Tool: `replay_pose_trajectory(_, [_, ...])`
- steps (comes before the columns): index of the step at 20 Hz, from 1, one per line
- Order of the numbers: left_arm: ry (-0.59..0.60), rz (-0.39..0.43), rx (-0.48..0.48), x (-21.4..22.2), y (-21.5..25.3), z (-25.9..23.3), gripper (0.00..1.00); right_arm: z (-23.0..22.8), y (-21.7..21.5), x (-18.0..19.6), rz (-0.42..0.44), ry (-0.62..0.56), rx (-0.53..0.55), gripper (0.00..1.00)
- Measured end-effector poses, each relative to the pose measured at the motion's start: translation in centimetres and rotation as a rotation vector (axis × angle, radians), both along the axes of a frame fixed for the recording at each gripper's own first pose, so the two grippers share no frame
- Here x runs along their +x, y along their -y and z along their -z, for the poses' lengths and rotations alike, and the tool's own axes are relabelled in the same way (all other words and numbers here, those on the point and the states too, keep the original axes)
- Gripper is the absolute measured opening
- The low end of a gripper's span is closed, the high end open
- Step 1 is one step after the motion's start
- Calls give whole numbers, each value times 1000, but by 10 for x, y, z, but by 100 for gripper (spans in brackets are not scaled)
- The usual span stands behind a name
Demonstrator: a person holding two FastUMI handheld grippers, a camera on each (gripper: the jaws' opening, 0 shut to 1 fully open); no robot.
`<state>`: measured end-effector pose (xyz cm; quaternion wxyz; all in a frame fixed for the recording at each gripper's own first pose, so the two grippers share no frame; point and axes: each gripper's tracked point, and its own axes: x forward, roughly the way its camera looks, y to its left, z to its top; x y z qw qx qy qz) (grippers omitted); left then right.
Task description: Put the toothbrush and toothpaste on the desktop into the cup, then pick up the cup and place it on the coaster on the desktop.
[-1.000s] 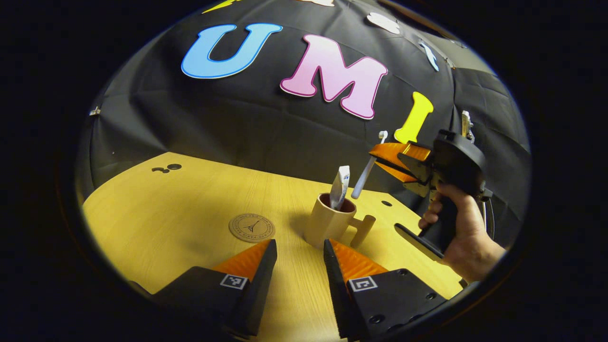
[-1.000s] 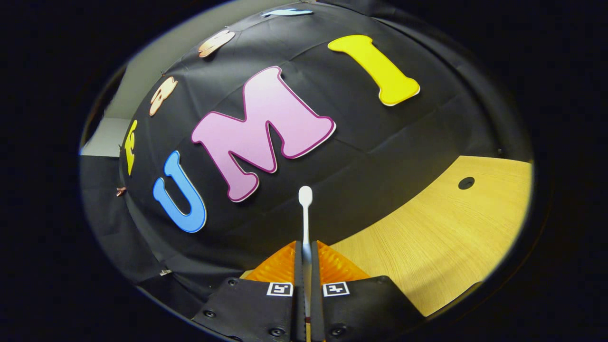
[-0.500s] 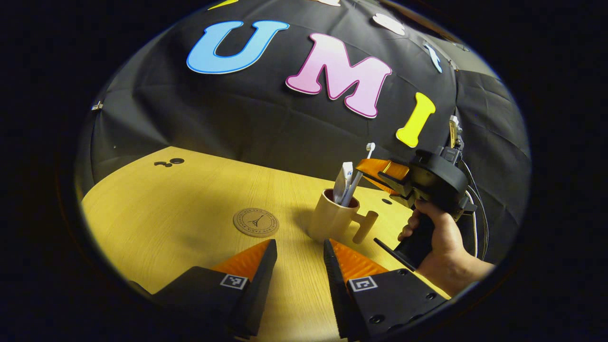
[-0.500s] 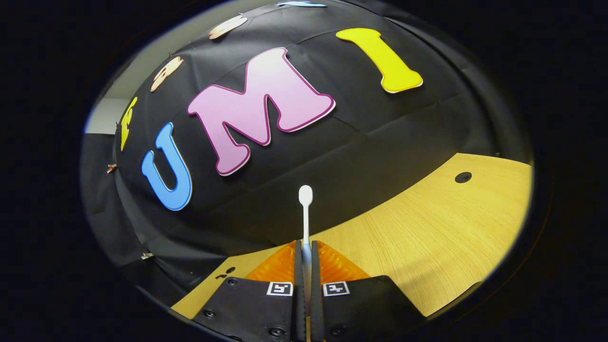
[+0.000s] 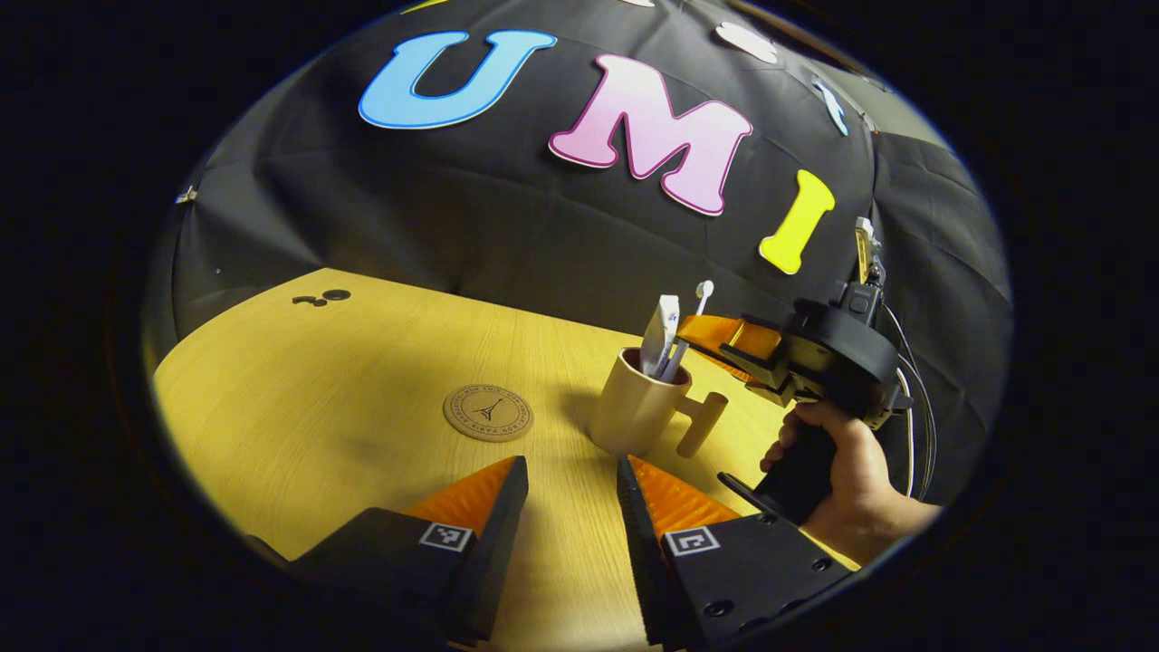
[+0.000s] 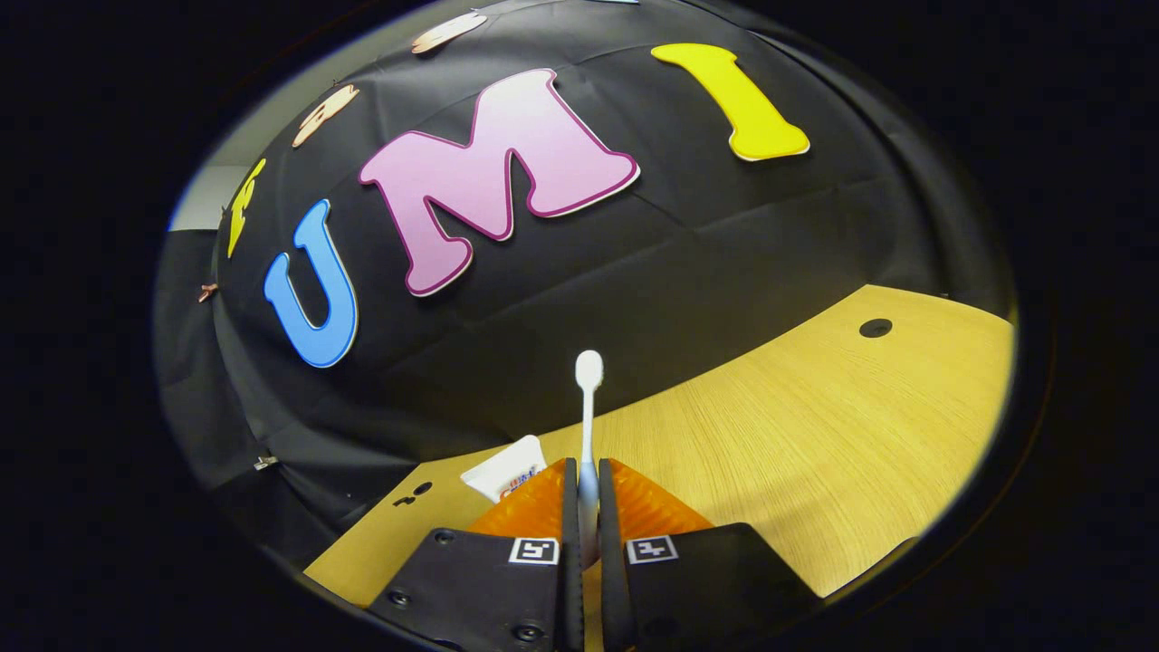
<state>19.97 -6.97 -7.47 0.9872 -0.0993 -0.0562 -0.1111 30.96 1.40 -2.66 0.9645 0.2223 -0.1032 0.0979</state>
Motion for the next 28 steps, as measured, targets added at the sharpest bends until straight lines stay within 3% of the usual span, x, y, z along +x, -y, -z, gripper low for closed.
replay_pose_trajectory(11, [-52,11,-17,9,-5,11,63,-1,5,-40,-63,-55,-62,19])
replay_pose_trajectory(13, [-56,-3,-17,11,-9,12,63,5,8,-47,-73,-88,-89,27])
replay_pose_trajectory(14, [-57,-14,-15,12,-13,13,63,6,9,-51,-81,-100,-109,16])
replay_pose_trajectory(15, [-58,-22,-14,12,-16,14,63,7,9,-56,-90,-111,-138,28])
replay_pose_trajectory(17, [-60,-27,-19,13,-19,13,63,9,8,-63,-123,-147,-209,33])
replay_pose_trajectory(18, [-60,-28,-20,13,-21,14,63,11,6,-66,-139,-168,-244,41])
replay_pose_trajectory(21, [-59,-31,-15,12,-25,14,63,20,7,-70,-157,-243,-373,46])
replay_pose_trajectory(22, [-55,-33,-14,10,-27,13,63,22,7,-70,-164,-275,-412,41])
replay_pose_trajectory(23, [-51,-33,-14,9,-28,12,63,25,7,-70,-172,-303,-441,43])
replay_pose_trajectory(24, [-48,-34,-14,7,-30,12,63,28,8,-69,-177,-328,-468,58])
replay_pose_trajectory(28, [-34,-32,-6,0,-34,13,63,31,6,-67,-203,-414,-552,66])
